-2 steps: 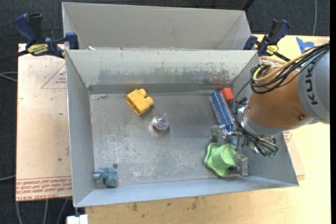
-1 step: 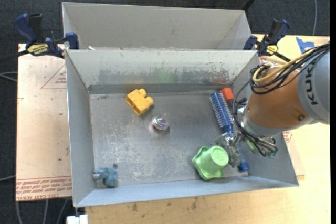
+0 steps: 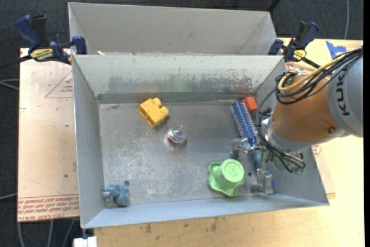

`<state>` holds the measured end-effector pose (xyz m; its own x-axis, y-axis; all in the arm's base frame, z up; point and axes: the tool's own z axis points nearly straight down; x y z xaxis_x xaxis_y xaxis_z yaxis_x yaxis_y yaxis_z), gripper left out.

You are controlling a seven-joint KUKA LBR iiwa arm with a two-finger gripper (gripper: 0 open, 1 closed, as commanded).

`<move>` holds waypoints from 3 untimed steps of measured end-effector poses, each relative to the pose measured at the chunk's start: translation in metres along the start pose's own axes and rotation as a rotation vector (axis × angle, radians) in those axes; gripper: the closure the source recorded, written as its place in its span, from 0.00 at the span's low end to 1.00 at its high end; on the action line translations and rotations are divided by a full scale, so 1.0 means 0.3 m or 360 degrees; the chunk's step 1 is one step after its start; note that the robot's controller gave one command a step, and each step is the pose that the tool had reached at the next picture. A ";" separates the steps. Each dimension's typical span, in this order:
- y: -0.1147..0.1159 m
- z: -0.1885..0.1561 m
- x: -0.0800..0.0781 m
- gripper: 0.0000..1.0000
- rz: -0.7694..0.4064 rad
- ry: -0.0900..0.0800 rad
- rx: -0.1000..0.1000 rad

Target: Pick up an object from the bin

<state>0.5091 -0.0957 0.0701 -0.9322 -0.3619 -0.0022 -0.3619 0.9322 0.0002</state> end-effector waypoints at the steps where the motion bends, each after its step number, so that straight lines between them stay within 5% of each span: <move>1: 0.241 -0.003 -0.052 0.00 -0.0519 -0.0004 -0.0003; 2: -0.035 -0.107 0.025 0.00 -0.0369 -0.0002 0.0008; 3: -0.125 -0.035 0.005 0.00 -0.0816 -0.0004 -0.0007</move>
Offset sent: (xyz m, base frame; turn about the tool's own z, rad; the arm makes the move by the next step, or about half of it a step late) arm -0.0128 0.0698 0.0008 -0.3243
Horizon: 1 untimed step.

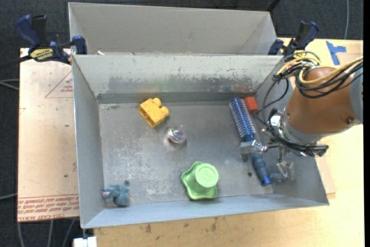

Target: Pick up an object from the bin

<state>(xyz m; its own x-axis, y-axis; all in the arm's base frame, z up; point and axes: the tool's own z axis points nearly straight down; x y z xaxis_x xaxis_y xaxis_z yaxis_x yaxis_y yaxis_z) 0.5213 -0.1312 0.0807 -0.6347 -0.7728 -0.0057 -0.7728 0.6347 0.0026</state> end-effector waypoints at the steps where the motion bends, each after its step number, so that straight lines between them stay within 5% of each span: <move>1: -0.002 0.001 0.002 1.00 0.0001 0.0000 0.0000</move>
Offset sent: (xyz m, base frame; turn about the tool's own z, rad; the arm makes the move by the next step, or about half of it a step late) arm 0.0000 0.0000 0.0000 0.0000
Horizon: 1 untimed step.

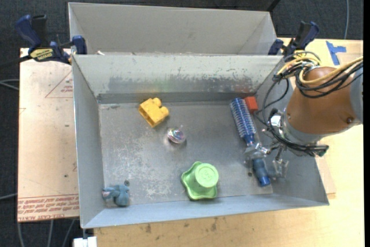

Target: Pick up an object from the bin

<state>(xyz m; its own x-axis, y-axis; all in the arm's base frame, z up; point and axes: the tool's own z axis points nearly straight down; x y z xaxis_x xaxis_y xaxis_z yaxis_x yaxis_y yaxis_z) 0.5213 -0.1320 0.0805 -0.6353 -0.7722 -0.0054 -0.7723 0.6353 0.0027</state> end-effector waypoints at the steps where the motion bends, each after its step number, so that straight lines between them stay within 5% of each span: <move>1: 0.079 -0.374 -0.030 1.00 0.0023 -0.0002 0.0014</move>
Offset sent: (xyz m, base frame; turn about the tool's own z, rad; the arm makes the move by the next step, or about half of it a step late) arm -0.0149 0.0193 0.1088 0.0175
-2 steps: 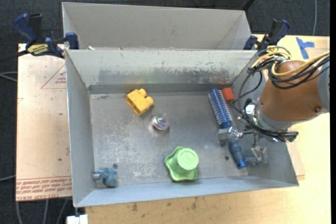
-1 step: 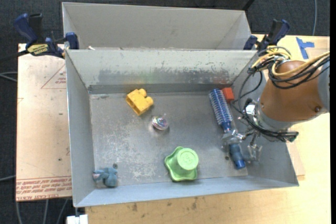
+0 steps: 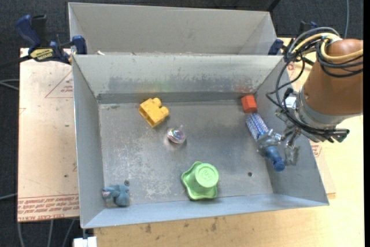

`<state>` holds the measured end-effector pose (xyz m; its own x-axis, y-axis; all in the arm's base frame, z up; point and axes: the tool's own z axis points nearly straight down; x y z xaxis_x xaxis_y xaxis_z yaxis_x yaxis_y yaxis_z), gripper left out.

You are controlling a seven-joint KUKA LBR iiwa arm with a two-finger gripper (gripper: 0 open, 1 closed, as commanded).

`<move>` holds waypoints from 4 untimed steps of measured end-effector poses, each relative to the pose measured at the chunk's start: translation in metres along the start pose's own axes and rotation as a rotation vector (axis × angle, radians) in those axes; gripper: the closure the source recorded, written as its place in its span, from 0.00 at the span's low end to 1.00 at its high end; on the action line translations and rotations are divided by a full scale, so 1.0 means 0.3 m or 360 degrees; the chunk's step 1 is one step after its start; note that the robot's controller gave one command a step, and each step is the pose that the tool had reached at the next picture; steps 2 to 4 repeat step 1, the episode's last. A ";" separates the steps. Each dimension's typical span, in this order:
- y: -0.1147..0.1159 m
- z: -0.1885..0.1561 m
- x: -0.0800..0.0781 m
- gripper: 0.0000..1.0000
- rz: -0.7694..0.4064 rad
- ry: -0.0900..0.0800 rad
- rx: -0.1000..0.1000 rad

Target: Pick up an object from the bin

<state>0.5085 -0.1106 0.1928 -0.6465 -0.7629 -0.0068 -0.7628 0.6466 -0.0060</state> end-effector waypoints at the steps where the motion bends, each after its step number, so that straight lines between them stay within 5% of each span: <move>1: -0.029 -0.189 0.002 1.00 0.0019 0.0003 0.0000; 4: -0.029 -0.189 0.002 1.00 0.0019 0.0003 0.0000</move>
Offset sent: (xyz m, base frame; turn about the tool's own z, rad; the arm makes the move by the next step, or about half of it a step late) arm 0.0040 -0.0065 0.0542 0.0086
